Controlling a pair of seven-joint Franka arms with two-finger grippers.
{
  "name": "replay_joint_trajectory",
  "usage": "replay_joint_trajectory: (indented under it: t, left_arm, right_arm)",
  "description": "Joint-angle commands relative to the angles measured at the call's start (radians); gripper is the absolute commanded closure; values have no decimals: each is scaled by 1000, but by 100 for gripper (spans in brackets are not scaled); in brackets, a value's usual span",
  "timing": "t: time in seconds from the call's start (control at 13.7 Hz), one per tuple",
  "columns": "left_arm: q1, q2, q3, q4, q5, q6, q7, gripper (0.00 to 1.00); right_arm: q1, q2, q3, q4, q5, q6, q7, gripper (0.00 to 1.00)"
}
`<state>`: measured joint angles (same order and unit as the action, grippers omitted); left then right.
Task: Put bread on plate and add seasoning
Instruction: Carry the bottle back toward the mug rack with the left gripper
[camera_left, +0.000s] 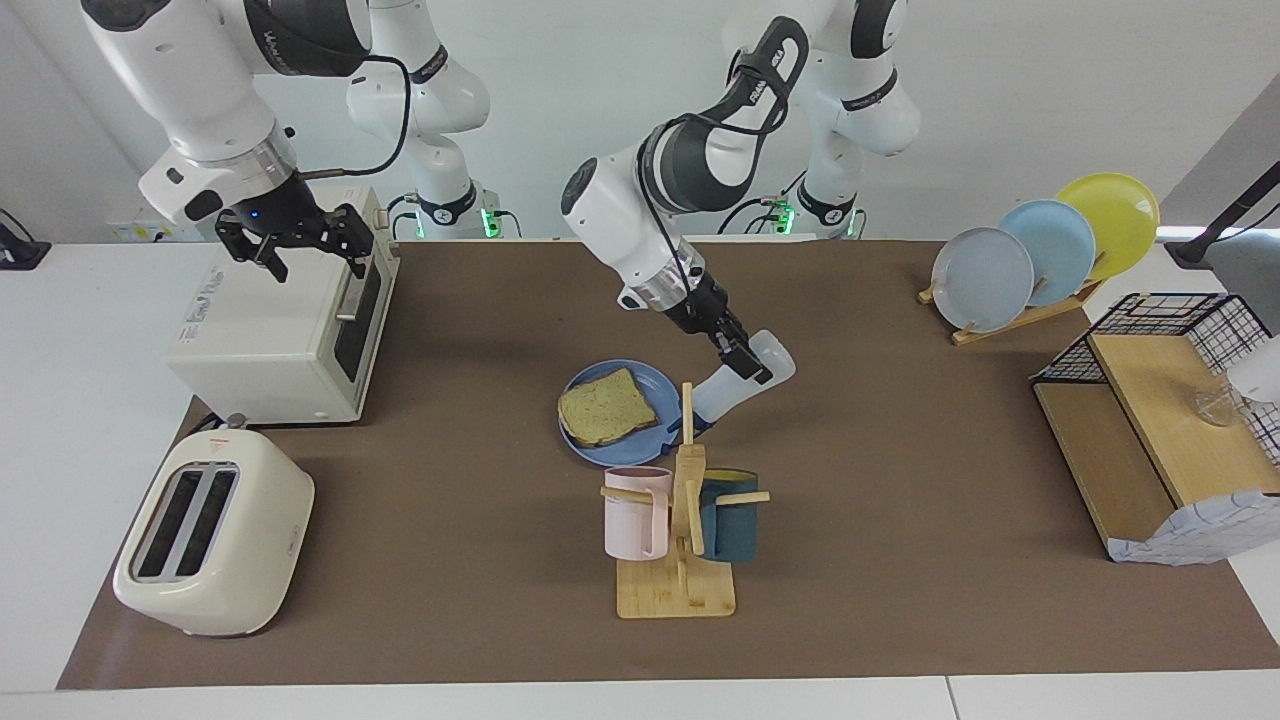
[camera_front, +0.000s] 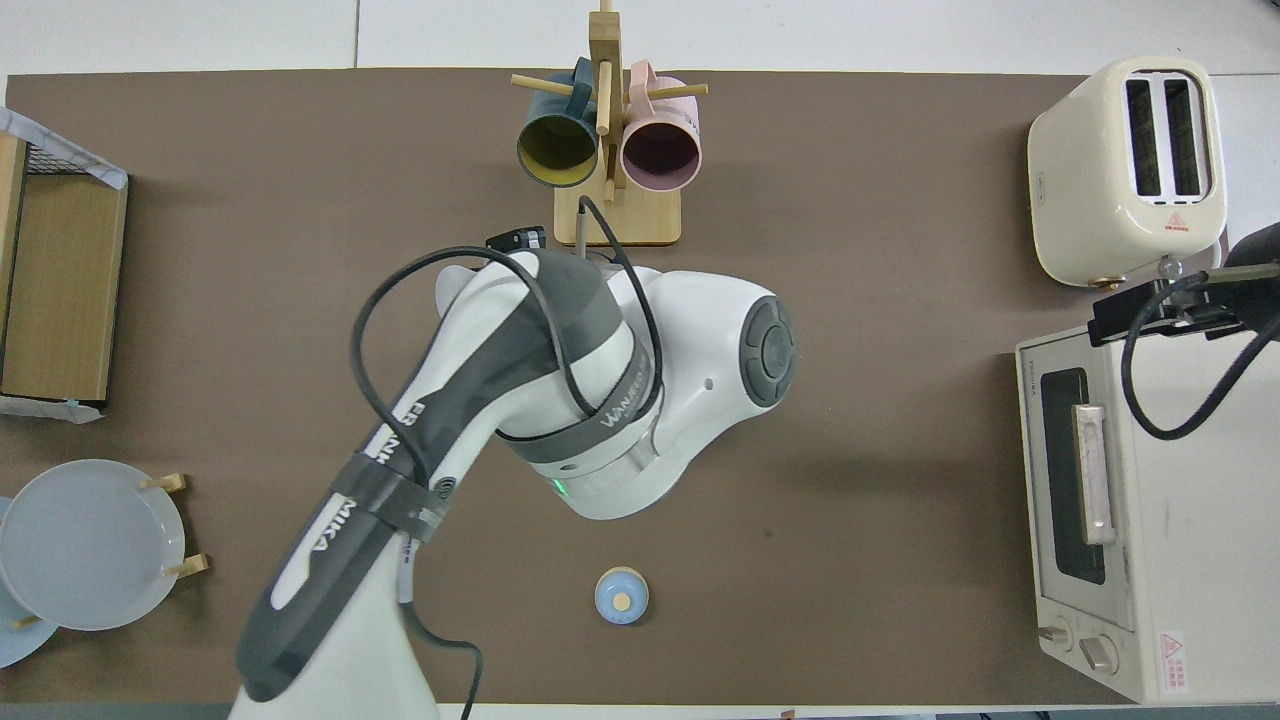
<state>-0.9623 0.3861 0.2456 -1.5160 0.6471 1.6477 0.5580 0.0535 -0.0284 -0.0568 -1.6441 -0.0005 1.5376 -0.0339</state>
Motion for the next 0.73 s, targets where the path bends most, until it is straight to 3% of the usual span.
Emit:
replay_joint_trajectory:
  t: [0.0, 0.15, 0.36, 0.66]
  left_arm:
    - [75, -234, -5, -244, -3, 137, -9, 100]
    - [156, -329, -6, -330, -23, 234, -35, 100]
    - [313, -462, -5, -484, -192, 481, -64, 100]
    - [424, -486, -5, -607, -341, 812, -263, 100]
  right_arm:
    - [-21, -8, 11, -2, 0, 1, -28, 0]
    - [-21, -8, 11, -2, -1, 1, -28, 0]
    - [-21, -8, 11, -2, -1, 1, -28, 0]
    - [-21, -8, 11, -2, 1, 1, -28, 0]
